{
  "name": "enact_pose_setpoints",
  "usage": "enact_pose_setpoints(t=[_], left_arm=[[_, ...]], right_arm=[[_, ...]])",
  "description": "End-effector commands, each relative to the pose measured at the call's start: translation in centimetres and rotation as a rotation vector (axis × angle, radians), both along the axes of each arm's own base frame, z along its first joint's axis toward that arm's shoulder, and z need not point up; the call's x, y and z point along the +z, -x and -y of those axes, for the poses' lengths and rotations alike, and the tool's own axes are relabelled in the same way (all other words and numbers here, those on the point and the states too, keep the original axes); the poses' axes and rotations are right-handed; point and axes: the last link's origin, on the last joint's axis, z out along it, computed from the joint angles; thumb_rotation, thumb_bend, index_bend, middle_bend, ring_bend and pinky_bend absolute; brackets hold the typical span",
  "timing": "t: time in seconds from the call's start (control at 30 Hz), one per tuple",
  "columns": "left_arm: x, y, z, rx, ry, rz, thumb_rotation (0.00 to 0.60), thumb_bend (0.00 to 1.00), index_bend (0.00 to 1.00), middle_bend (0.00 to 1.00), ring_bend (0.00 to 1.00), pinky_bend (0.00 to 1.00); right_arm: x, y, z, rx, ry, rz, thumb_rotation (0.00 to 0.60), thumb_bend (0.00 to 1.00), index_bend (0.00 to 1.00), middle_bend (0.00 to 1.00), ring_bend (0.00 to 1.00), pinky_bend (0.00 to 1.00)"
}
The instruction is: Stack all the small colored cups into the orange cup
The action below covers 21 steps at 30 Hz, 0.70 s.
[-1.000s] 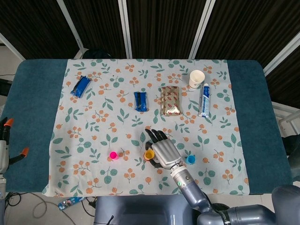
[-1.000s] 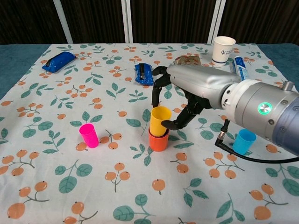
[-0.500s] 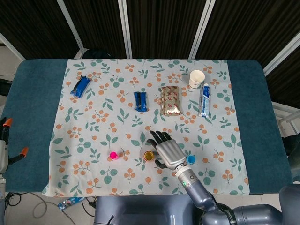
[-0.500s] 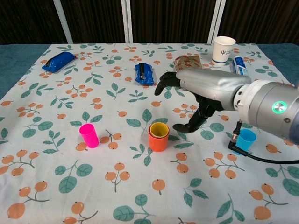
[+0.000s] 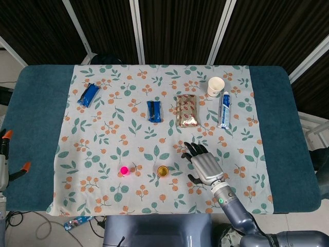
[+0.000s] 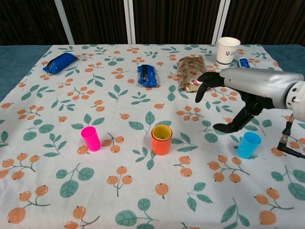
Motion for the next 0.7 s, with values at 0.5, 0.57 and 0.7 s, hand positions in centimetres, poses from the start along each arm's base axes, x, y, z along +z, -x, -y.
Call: enact_pose_setpoints(t=[0.5, 0.57, 0.7], left_arm=[[-0.1, -0.1, 0.1, -0.008, 0.005, 0.002, 0.600, 0.18, 0.00, 0.00, 0.00, 0.00], [-0.1, -0.2, 0.1, -0.010, 0.013, 0.006, 0.600, 0.18, 0.00, 0.00, 0.00, 0.00], [-0.3, -0.3, 0.2, -0.016, 0.022, 0.003, 0.600, 0.18, 0.00, 0.00, 0.00, 0.00]], right_arm=[[-0.5, 4.1, -0.1, -0.061, 0.001, -0.043, 0.600, 0.40, 0.31, 0.00, 0.00, 0.12], [-0.4, 4.6, -0.2, -0.066, 0.002, -0.043, 0.600, 0.40, 0.31, 0.00, 0.00, 0.12], [-0.2, 5.4, -0.4, -0.069, -0.005, -0.047, 0.600, 0.40, 0.31, 0.00, 0.00, 0.12]])
